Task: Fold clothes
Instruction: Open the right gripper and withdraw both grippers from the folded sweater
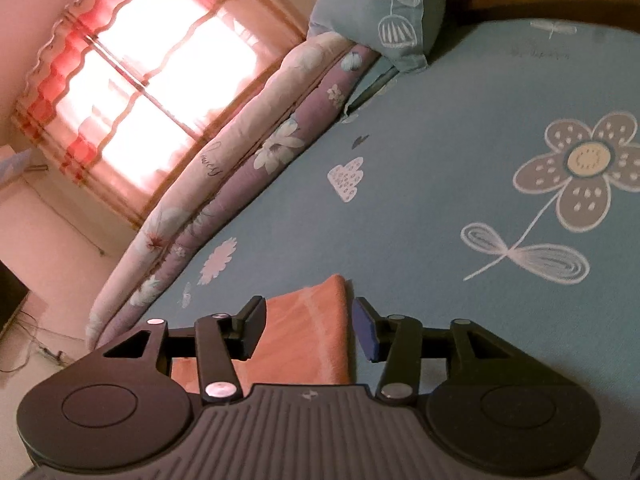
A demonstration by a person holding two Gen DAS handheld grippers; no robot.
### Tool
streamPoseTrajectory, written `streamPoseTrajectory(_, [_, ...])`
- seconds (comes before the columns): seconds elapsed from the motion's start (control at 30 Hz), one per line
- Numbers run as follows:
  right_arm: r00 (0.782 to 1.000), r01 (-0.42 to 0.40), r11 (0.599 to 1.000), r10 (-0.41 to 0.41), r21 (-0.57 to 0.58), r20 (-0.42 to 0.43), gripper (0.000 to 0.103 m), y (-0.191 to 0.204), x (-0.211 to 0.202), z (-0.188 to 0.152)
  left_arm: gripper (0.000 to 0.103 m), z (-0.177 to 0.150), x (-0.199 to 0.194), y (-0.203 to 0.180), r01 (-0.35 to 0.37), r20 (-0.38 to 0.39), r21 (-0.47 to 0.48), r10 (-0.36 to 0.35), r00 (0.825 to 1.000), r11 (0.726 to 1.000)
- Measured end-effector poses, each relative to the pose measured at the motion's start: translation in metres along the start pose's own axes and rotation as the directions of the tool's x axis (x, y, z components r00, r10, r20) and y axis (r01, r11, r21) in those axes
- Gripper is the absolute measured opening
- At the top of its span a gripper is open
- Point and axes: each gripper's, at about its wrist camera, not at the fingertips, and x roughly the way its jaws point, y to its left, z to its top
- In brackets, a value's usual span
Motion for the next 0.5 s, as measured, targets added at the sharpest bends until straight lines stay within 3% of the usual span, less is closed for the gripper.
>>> streamPoseTrajectory(0.13, [1.000,-0.004,1.000,0.004,-0.013,-0.005,0.053,0.004,0.002,-0.001,0.075,0.026,-0.013,0.025,-0.007,0.073,-0.095,0.014,0.997,0.996])
streamPoseTrajectory(0.23, [1.000,-0.007,1.000,0.006,-0.023,-0.009,0.054,0.006,0.003,-0.001,0.075,0.037,-0.010,0.051,-0.096,0.051,-0.165,0.106,0.993,0.982])
streamPoseTrajectory(0.33, [1.000,-0.008,0.999,0.007,-0.031,-0.012,0.059,0.008,0.004,-0.002,0.075,0.036,-0.024,0.064,-0.075,0.064,-0.206,0.090,0.994,0.976])
streamPoseTrajectory(0.5, [1.000,-0.004,0.999,0.004,-0.036,-0.013,0.060,0.010,0.003,-0.001,0.076,0.023,-0.072,0.086,-0.136,0.120,-0.243,0.169,0.978,0.960])
